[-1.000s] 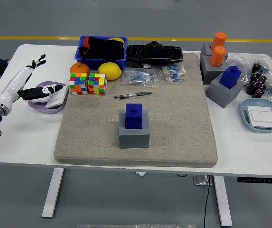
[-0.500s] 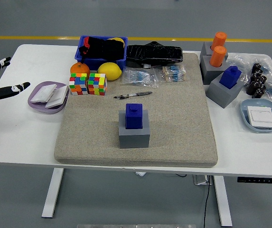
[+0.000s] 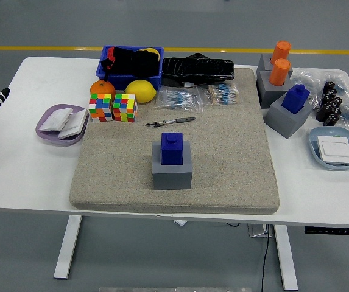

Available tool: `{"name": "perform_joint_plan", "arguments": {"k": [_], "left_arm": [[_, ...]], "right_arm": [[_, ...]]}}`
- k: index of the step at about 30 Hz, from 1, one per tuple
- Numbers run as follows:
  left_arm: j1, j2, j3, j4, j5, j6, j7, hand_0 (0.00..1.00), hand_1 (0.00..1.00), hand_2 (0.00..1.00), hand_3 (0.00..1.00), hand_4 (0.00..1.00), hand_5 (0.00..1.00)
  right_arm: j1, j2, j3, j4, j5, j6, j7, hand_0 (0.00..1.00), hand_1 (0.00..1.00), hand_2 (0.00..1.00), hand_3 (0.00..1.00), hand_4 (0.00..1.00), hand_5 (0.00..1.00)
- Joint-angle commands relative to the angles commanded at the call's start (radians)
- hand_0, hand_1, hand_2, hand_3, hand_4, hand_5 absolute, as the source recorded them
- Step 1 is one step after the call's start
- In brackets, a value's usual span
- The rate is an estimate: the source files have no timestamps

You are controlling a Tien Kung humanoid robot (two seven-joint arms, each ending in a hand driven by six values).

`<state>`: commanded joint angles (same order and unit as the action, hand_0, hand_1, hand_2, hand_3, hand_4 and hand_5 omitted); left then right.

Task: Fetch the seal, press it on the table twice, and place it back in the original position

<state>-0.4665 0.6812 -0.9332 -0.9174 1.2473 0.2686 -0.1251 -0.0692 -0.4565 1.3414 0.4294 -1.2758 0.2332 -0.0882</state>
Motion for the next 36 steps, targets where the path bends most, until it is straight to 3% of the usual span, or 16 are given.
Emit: {"name": "perform_joint_plan", "arguments": {"k": [36], "left_arm": [[-0.008, 0.029, -0.014, -0.023, 0.014, 0.009, 0.028, 0.998, 0.998, 0.967, 0.954, 0.601, 0.918]], "right_arm": [[-0.006, -0.019, -0.001, -0.006, 0.003, -0.003, -0.002, 0.795, 0.703, 0.672, 0.671, 0.85, 0.509]]}}
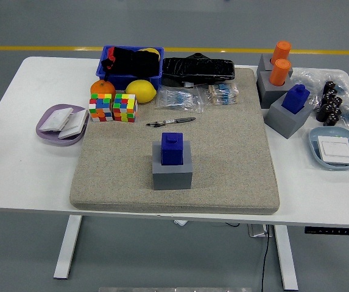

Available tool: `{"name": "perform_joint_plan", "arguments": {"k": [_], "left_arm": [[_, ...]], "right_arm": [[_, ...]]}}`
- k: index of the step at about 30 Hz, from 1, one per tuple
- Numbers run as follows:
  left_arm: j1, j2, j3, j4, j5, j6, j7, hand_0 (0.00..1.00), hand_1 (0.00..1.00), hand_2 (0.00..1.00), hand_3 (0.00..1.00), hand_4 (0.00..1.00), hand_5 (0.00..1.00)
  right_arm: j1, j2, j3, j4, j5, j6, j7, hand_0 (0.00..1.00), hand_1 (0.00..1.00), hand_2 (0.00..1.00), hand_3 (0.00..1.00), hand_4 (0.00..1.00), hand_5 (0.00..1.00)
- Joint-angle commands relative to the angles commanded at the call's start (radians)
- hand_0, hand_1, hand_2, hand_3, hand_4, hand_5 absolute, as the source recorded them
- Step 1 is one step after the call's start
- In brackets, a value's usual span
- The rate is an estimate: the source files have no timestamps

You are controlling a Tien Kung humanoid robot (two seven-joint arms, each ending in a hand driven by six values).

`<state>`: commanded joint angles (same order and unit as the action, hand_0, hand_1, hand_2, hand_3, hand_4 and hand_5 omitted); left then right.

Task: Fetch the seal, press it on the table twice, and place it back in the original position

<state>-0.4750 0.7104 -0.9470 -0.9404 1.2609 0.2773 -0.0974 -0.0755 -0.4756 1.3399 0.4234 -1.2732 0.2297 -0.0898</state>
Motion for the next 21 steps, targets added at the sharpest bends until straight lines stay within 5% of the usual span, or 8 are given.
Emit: {"name": "perform_joint_plan", "arguments": {"k": [21], "left_arm": [[0.002, 0.002, -0.012, -0.012, -0.005, 0.001, -0.004, 0.998, 0.998, 0.965, 0.952, 0.601, 0.932]], "right_arm": [[0.005, 0.001, 0.004, 0.002, -0.007, -0.004, -0.001, 0.793, 0.704, 0.673, 0.67, 0.841, 0.516]]}}
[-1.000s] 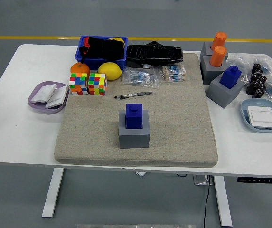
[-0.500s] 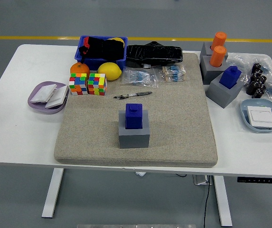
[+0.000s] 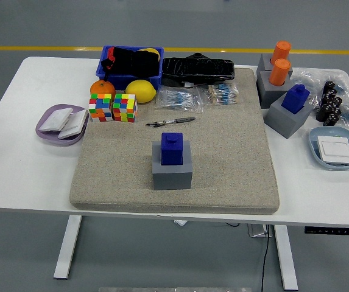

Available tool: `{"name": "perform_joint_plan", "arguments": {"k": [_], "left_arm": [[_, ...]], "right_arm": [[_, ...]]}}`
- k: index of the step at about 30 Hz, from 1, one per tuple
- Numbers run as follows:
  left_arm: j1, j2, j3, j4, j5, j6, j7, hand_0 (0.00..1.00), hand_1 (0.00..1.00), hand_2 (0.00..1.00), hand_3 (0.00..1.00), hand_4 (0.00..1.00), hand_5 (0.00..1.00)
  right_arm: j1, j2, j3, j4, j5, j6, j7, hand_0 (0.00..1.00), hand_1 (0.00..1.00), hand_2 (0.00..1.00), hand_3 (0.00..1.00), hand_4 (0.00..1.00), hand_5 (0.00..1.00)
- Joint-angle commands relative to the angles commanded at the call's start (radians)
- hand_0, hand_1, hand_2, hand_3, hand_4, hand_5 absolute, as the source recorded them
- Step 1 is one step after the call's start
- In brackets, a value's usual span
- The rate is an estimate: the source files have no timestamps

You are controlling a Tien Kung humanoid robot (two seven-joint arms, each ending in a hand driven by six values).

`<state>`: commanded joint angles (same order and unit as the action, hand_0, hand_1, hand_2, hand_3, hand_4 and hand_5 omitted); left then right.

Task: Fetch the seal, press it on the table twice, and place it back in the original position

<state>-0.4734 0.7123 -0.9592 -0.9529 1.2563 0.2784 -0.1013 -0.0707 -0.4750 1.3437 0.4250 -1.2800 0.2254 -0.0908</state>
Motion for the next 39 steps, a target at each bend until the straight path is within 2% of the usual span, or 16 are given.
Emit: {"name": "perform_joint_plan", "arguments": {"k": [39], "left_arm": [[-0.004, 0.003, 0.003, -0.01, -0.018, -0.003, -0.004, 0.998, 0.998, 0.96, 0.95, 0.611, 0.953]], "right_arm": [[0.009, -0.008, -0.026, 0.005, 0.008, 0.001, -0.002, 0.794, 0.702, 0.674, 0.669, 0.833, 0.525]]}}
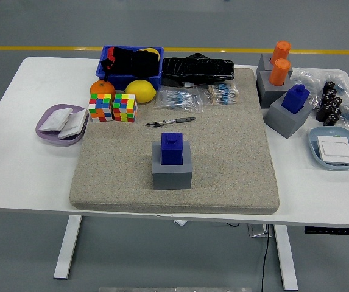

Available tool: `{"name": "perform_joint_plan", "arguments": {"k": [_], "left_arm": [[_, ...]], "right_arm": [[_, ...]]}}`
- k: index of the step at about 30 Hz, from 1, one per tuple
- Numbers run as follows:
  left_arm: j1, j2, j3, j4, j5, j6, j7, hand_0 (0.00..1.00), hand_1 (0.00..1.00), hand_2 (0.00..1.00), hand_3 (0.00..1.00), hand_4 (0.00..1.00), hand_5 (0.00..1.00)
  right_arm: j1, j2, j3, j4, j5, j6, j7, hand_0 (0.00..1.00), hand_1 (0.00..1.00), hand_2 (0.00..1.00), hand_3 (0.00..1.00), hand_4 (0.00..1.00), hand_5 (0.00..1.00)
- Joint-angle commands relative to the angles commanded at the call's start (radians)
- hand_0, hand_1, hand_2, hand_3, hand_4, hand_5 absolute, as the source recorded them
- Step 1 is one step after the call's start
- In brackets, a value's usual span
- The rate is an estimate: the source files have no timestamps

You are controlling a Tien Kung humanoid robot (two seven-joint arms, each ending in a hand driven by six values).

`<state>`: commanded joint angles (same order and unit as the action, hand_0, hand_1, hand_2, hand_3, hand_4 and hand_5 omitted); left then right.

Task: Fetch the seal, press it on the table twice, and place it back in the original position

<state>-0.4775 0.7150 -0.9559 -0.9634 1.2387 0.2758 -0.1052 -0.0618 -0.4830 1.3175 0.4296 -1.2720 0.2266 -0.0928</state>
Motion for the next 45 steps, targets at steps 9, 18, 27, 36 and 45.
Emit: {"name": "perform_joint_plan", "arguments": {"k": [9, 18, 27, 36, 45], "left_arm": [[-0.005, 0.002, -0.002, -0.004, -0.001, 0.001, 0.0, 0.998, 0.998, 0.957, 0.949, 0.612, 0.96], [-0.012, 0.004, 0.011, -0.005, -0.009, -0.006, 0.009, 0.998, 0.998, 0.958, 0.949, 0.612, 0.959], [-0.002, 0.005, 0.004, -0.004, -0.013, -0.006, 0.007, 0.998, 0.998, 0.958, 0.949, 0.611, 0.962], [-0.022, 0.0, 0.032, -0.007, -0.018, -0.006, 0.007, 0.998, 0.998, 0.957, 0.949, 0.61, 0.963], [-0.026, 0.005, 0.042, -0.011, -0.017, -0.006, 0.008, 0.998, 0.998, 0.958, 0.95, 0.611, 0.961]], "right_arm": [[-0.001, -0.001, 0.002, -0.005, 0.001, 0.0, 0.0, 0.794, 0.703, 0.674, 0.668, 0.832, 0.525], [0.0, -0.001, 0.005, -0.001, 0.004, 0.001, 0.001, 0.792, 0.703, 0.674, 0.668, 0.832, 0.526], [-0.005, -0.007, -0.003, -0.004, 0.003, 0.001, 0.001, 0.792, 0.702, 0.673, 0.668, 0.832, 0.526], [-0.021, 0.0, 0.005, -0.003, 0.001, 0.002, -0.001, 0.795, 0.702, 0.674, 0.668, 0.832, 0.528], [-0.017, -0.005, -0.001, -0.002, 0.003, 0.001, 0.0, 0.793, 0.702, 0.674, 0.669, 0.83, 0.524]]}}
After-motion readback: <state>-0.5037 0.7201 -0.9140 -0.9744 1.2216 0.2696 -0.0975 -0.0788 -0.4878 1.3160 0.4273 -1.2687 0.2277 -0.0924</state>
